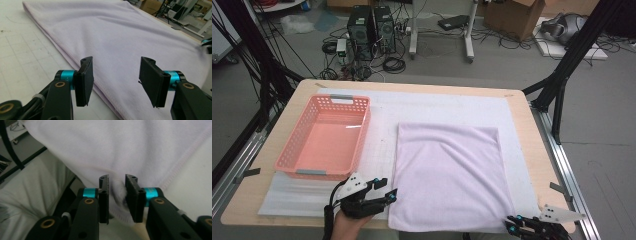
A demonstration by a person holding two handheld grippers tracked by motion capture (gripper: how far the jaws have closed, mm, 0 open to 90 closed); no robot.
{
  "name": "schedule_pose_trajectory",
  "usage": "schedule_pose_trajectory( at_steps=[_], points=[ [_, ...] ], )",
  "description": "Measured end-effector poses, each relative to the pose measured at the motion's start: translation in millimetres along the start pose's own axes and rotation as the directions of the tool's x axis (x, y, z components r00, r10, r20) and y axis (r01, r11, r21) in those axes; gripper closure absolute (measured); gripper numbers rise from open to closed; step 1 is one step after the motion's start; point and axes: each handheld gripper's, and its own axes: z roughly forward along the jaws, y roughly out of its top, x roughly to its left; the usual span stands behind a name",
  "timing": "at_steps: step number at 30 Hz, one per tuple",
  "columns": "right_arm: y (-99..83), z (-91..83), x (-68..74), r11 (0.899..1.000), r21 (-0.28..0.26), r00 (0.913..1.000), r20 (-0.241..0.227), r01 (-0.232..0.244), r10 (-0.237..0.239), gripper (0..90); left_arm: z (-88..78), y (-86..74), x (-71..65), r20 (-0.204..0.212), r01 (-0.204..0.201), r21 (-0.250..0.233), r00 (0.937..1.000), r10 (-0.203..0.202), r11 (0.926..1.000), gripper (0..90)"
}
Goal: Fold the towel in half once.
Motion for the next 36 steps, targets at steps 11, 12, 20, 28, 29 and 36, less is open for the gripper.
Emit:
schedule_pose_trajectory(
  at_steps=[11, 12, 20, 28, 29, 36],
  points=[
    [27.3, -4.1, -9.3, 0.983, -0.182, 0.9947, 0.102, 0.024, -0.005, 70.2, 34.8, 17.8, 22.8, -0.029, 0.007, 0.035, 0.9996, -0.006, 0.9994, 45.0],
    [30.3, 0.3, -11.7, 0.985, -0.168, 0.9915, 0.13, 0.031, -0.009, 71.7, 37.9, 19.8, 24.9, -0.037, 0.005, 0.04, 0.9993, -0.004, 0.9992, 45.3],
    [49.5, 31.8, -37.9, 0.993, -0.117, 0.9718, 0.236, 0.024, 0.004, 82.1, 54.2, 31.4, 41.8, -0.074, 0.03, 0.048, 0.9969, -0.026, 0.9984, 62.0],
    [86.2, 59.0, -73.2, 0.993, -0.12, 0.9603, 0.278, 0.016, 0.019, 86.2, 80.7, 52.7, 53.7, -0.058, 0.051, 0.067, 0.9972, -0.047, 0.9965, 63.3],
    [94.5, 66.8, -80.2, 0.993, -0.113, 0.9571, 0.29, 0.028, 0.006, 86.5, 84.4, 56.3, 55.8, -0.058, 0.053, 0.077, 0.9971, -0.049, 0.9956, 62.7],
    [146.0, 108.1, -120.7, 0.998, -0.042, 0.9574, 0.288, 0.042, -0.028, 83.7, 109.3, 71.4, 75.2, -0.09, 0.119, 0.055, 0.9894, -0.114, 0.9913, 60.7]
  ],
)
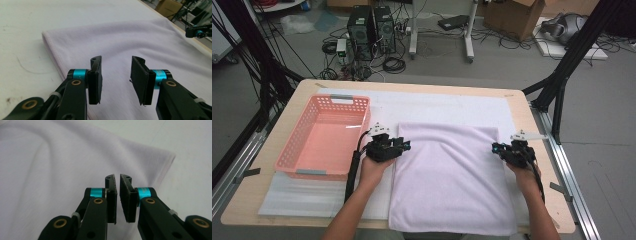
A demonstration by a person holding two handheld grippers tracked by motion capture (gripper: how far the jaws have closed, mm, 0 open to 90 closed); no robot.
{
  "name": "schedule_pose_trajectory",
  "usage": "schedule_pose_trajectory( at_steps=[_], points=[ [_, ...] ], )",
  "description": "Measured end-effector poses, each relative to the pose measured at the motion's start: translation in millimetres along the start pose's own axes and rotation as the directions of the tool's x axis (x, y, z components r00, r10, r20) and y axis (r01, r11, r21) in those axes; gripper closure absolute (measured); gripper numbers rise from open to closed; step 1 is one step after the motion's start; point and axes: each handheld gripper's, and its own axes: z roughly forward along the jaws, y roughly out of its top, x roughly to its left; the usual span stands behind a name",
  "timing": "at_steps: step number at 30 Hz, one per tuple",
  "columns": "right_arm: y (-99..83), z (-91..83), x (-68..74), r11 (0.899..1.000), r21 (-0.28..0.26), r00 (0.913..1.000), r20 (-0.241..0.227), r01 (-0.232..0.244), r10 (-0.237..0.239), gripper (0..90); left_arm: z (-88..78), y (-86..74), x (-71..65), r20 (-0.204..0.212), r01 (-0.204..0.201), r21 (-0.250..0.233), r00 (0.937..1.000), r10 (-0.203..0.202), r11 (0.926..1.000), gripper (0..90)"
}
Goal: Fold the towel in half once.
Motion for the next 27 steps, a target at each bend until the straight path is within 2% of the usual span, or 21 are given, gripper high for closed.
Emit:
schedule_pose_trajectory(
  at_steps=[2, 4, 6, 9, 10, 11, 13, 16, 17, 19, 21, 23, 24, 26, 27],
  points=[
    [10.6, 13.7, -5.7, 1.0, 0.013, 1.0, -0.003, -0.002, 0.002, 83.8, 8.8, 4.9, 5.8, -0.028, -0.004, 0.021, 0.9996, 0.005, 0.9998, 60.4],
    [20.5, 28.4, -8.9, 1.0, 0.029, 0.9999, -0.011, 0.0, 0.0, 83.8, 15.2, 7.2, 9.6, -0.028, 0.003, 0.019, 0.9996, -0.003, 0.9998, 60.4],
    [27.6, 42.2, -10.3, 0.999, 0.035, 0.9994, -0.034, 0.003, -0.002, 84.3, 20.3, 9.0, 12.1, -0.031, 0.002, 0.051, 0.9995, 0.0, 0.9987, 60.5],
    [35.2, 66.9, -9.5, 0.995, 0.096, 0.9974, -0.064, 0.04, -0.034, 85.9, 27.1, 10.4, 14.4, -0.029, -0.007, 0.062, 0.9995, 0.009, 0.998, 60.5],
    [37.2, 73.8, -9.5, 0.993, 0.099, 0.9961, -0.069, 0.062, -0.055, 87.0, 28.7, 11.2, 14.8, -0.029, -0.015, 0.064, 0.9994, 0.017, 0.9978, 60.4],
    [39.2, 76.7, -10.4, 0.994, 0.094, 0.9964, -0.067, 0.057, -0.051, 87.6, 29.6, 12.2, 14.7, -0.028, -0.016, 0.067, 0.9994, 0.018, 0.9976, 60.4],
    [42.6, 80.3, -12.8, 0.993, 0.105, 0.9974, -0.049, 0.057, -0.052, 88.5, 30.5, 13.9, 15.2, -0.032, -0.022, 0.045, 0.9992, 0.023, 0.9987, 60.6],
    [44.0, 83.3, -16.4, 0.992, 0.101, 0.9951, 0.049, 0.08, -0.086, 89.3, 31.8, 12.9, 18.9, -0.05, -0.016, 0.046, 0.9986, 0.018, 0.9988, 60.8],
    [43.7, 83.9, -17.4, 0.992, 0.1, 0.9914, 0.095, 0.08, -0.09, 89.4, 32.8, 12.1, 20.1, -0.056, -0.009, 0.05, 0.9984, 0.011, 0.9987, 60.9],
    [42.9, 84.8, -20.5, 0.993, 0.096, 0.9777, 0.189, 0.074, -0.091, 89.3, 33.6, 11.5, 20.6, -0.079, -0.01, 0.06, 0.9968, 0.014, 0.9982, 61.1],
    [43.4, 84.6, -23.6, 0.993, 0.095, 0.9696, 0.229, 0.066, -0.086, 89.3, 34.5, 12.3, 18.3, -0.103, -0.024, 0.052, 0.9943, 0.03, 0.9983, 60.9],
    [45.1, 79.1, -25.3, 0.996, 0.085, 0.9726, 0.226, 0.038, -0.056, 87.4, 36.9, 13.0, 18.9, -0.115, -0.027, 0.056, 0.9928, 0.033, 0.9981, 60.7],
    [46.0, 73.8, -26.3, 0.998, 0.063, 0.9762, 0.214, 0.024, -0.037, 85.8, 38.9, 14.1, 19.9, -0.121, -0.03, 0.075, 0.9919, 0.039, 0.9967, 60.0],
    [47.0, 61.9, -28.2, 1.0, 0.01, 0.9854, 0.17, 0.008, -0.009, 83.1, 42.8, 16.6, 22.1, -0.137, -0.034, 0.074, 0.9896, 0.044, 0.9967, 58.9],
    [47.4, 57.1, -28.5, 1.0, 0.003, 0.9867, 0.162, 0.005, -0.006, 83.0, 45.0, 17.8, 23.7, -0.144, -0.027, 0.073, 0.9888, 0.037, 0.997, 58.9]
  ],
)
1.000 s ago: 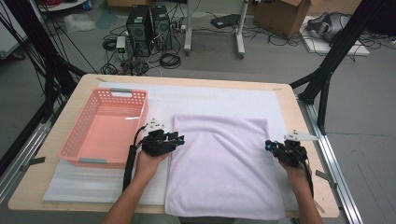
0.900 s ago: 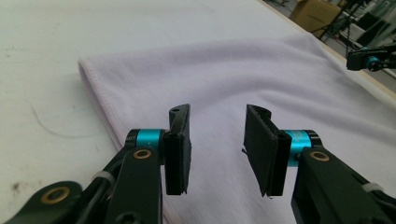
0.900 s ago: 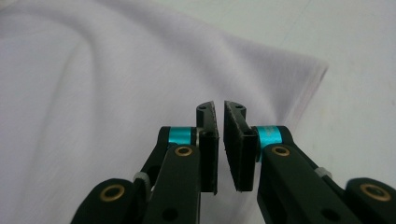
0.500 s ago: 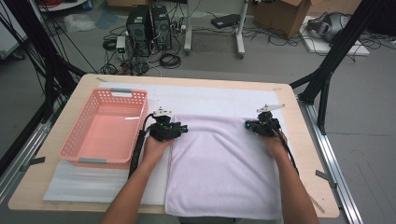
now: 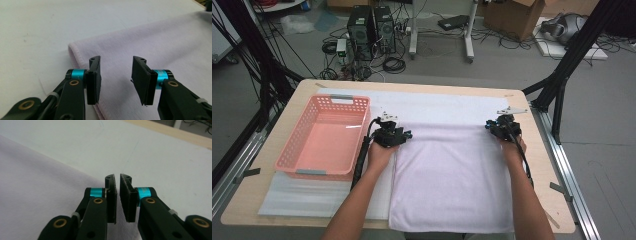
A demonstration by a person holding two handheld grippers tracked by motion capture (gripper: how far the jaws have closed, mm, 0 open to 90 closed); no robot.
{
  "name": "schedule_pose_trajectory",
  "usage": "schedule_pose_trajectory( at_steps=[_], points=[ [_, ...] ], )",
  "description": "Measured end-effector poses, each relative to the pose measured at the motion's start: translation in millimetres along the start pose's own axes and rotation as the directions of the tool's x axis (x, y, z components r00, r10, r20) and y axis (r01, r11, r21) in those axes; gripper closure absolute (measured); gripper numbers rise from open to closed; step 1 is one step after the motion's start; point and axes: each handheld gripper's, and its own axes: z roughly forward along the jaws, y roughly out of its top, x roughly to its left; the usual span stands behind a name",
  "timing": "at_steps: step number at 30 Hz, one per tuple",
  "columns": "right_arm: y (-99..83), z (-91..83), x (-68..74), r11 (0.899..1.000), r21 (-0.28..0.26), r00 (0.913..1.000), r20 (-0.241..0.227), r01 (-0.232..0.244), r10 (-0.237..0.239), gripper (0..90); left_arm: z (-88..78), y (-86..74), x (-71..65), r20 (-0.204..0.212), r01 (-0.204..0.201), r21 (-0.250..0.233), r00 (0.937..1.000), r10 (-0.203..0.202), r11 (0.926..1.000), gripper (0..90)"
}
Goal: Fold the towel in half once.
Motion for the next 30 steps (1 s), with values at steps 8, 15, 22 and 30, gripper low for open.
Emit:
schedule_pose_trajectory(
  at_steps=[8, 15, 22, 30],
  points=[
    [-16.7, -16.2, -2.4, 0.998, 0.057, 0.9931, -0.117, -0.005, 0.012, 81.5, 16.2, 7.1, 2.6, -0.089, -0.073, 0.076, 0.9929, 0.079, 0.9944, 75.3],
    [-23.5, -9.4, -4.4, 0.991, 0.136, 0.9983, -0.055, -0.013, 0.021, 80.6, 24.8, 10.6, 2.0, -0.219, -0.105, 0.061, 0.9688, 0.116, 0.9926, 81.7],
    [-24.6, -9.8, -5.6, 0.991, 0.116, 0.9951, 0.081, -0.066, 0.056, 74.1, 18.8, 11.3, 6.6, -0.215, -0.006, 0.04, 0.9765, 0.015, 0.9992, 76.8],
    [-20.1, -45.7, -10.5, 0.996, 0.027, 0.9935, -0.071, -0.088, 0.09, 59.9, -8.2, 9.2, -1.2, 0.029, 0.021, -0.092, 0.9994, -0.019, 0.9956, 57.8]
  ],
)
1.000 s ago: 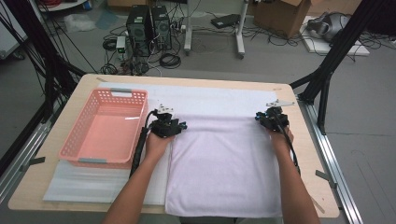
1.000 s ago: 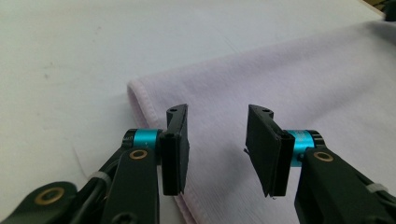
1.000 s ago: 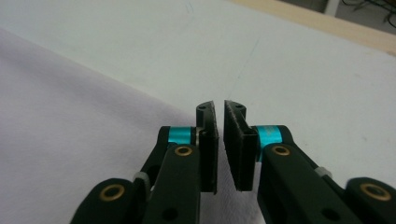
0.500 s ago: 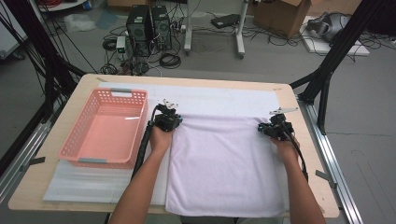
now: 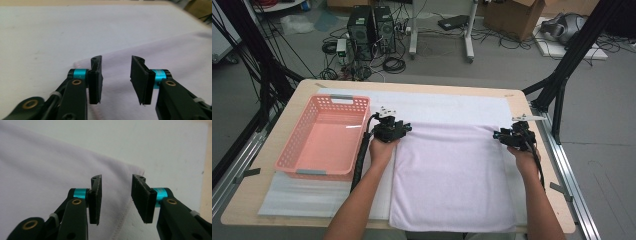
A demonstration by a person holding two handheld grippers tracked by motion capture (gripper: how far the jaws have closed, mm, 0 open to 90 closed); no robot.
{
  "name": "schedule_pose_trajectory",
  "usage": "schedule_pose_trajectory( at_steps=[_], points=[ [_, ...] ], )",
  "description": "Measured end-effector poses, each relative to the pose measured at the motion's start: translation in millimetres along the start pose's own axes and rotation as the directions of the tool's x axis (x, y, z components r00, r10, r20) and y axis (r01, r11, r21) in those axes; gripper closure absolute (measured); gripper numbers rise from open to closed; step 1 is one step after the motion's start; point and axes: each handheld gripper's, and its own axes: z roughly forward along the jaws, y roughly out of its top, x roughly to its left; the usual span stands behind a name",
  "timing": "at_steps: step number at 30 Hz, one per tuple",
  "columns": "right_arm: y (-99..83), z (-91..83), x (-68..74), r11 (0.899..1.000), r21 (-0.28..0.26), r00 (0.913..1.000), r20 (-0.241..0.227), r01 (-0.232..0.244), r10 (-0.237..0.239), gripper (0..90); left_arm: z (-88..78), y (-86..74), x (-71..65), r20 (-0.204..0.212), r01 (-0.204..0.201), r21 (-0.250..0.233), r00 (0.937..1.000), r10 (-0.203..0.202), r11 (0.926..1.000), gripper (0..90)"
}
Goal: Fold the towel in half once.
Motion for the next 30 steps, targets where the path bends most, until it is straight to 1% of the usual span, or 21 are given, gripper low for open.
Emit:
schedule_pose_trajectory(
  at_steps=[2, 3, 4, 5, 6, 7, 8, 10, 11, 14, 16, 17, 18, 20, 21, 22, 23, 25, 26, 28, 30],
  points=[
    [-1.3, -14.0, 2.8, 0.999, -0.033, 0.9995, -0.03, 0.004, -0.005, 57.6, -9.0, -1.2, -5.7, 0.05, 0.006, -0.039, 0.9988, -0.004, 0.9992, 45.7],
    [-2.6, -20.0, 4.6, 0.999, -0.039, 0.9992, -0.037, 0.013, -0.014, 56.0, -12.5, -1.6, -8.1, 0.065, 0.0, -0.045, 0.9979, 0.003, 0.999, 43.8],
    [-4.0, -24.6, 6.4, 0.999, -0.047, 0.9992, -0.035, 0.018, -0.019, 53.6, -16.8, -2.4, -11.2, 0.085, -0.017, -0.05, 0.9961, 0.021, 0.9986, 41.1],
    [-6.3, -30.8, 8.8, 0.998, -0.054, 0.9988, -0.039, 0.027, -0.029, 51.4, -21.7, -3.9, -14.7, 0.114, -0.037, -0.046, 0.9926, 0.042, 0.9982, 38.7],
    [-10.4, -38.4, 11.9, 0.997, -0.067, 0.9985, -0.044, 0.028, -0.031, 49.5, -24.5, -4.1, -17.7, 0.122, -0.047, -0.029, 0.9912, 0.05, 0.9985, 35.9],
    [-14.7, -44.1, 14.2, 0.997, -0.076, 0.9984, -0.041, 0.035, -0.038, 47.2, -27.2, -4.6, -20.6, 0.12, -0.062, -0.019, 0.9907, 0.064, 0.9979, 29.1],
    [-19.6, -49.4, 17.0, 0.996, -0.081, 0.9985, -0.037, 0.038, -0.041, 44.3, -31.5, -6.3, -22.6, 0.134, -0.066, -0.035, 0.9885, 0.07, 0.9972, 22.2],
    [-30.9, -59.4, 21.8, 0.995, -0.085, 0.9984, -0.031, 0.044, -0.047, 40.5, -41.0, -11.2, -26.5, 0.155, -0.066, -0.072, 0.985, 0.076, 0.9952, 21.7],
    [-37.3, -64.1, 24.1, 0.995, -0.091, 0.9986, -0.034, 0.037, -0.04, 39.1, -44.7, -14.4, -27.9, 0.17, -0.068, -0.084, 0.982, 0.082, 0.9941, 20.6],
    [-56.6, -75.1, 29.0, 0.993, -0.115, 0.9991, -0.033, 0.024, -0.028, 34.3, -53.4, -24.1, -32.9, 0.168, -0.095, -0.091, 0.9798, 0.109, 0.9914, 18.5],
    [-66.4, -80.0, 31.9, 0.993, -0.117, 0.9993, -0.025, 0.025, -0.029, 30.7, -58.2, -29.2, -35.7, 0.173, -0.128, -0.09, 0.9746, 0.142, 0.9877, 18.3],
    [-69.7, -81.4, 32.9, 0.992, -0.121, 0.9992, -0.025, 0.028, -0.031, 29.6, -61.1, -31.8, -36.6, 0.172, -0.145, -0.102, 0.9719, 0.161, 0.9842, 18.3],
    [-71.6, -82.7, 33.6, 0.992, -0.12, 0.9989, -0.032, 0.03, -0.034, 28.2, -63.5, -33.4, -36.8, 0.172, -0.149, -0.111, 0.971, 0.166, 0.9826, 18.3],
    [-72.9, -83.5, 33.6, 0.991, -0.132, 0.9985, -0.042, 0.028, -0.034, 23.1, -67.7, -34.2, -35.5, 0.178, -0.142, -0.113, 0.9708, 0.161, 0.9834, 18.4],
    [-73.4, -83.2, 34.1, 0.99, -0.138, 0.9988, -0.045, 0.014, -0.021, 20.5, -69.3, -34.6, -35.1, 0.18, -0.136, -0.119, 0.9713, 0.156, 0.9836, 18.4],
    [-74.2, -82.6, 34.4, 0.989, -0.144, 0.999, -0.043, 0.007, -0.013, 19.9, -71.2, -35.0, -33.9, 0.181, -0.138, -0.127, 0.9705, 0.16, 0.9823, 18.4],
    [-74.9, -81.7, 35.1, 0.989, -0.151, 0.9992, -0.039, 0.003, -0.009, 19.7, -72.5, -36.0, -33.4, 0.184, -0.128, -0.135, 0.9712, 0.151, 0.9826, 18.4],
    [-76.9, -80.6, 37.0, 0.988, -0.152, 0.9991, -0.039, 0.01, -0.016, 19.6, -73.8, -38.6, -32.7, 0.199, -0.116, -0.13, 0.97, 0.14, 0.9847, 18.4],
    [-77.6, -79.9, 37.2, 0.989, -0.149, 0.9987, -0.043, 0.022, -0.029, 19.6, -73.5, -40.2, -32.4, 0.199, -0.119, -0.135, 0.9693, 0.144, 0.9837, 18.5],
    [-79.3, -79.3, 38.6, 0.99, -0.14, 0.9986, -0.036, 0.033, -0.039, 19.5, -73.4, -39.5, -32.2, 0.202, -0.135, -0.117, 0.9669, 0.156, 0.9839, 19.6],
    [-81.1, -78.5, 39.3, 0.99, -0.131, 0.9982, -0.037, 0.043, -0.048, 19.5, -75.9, -38.7, -31.6, 0.208, -0.121, -0.123, 0.9673, 0.145, 0.985, 19.4]
  ],
)
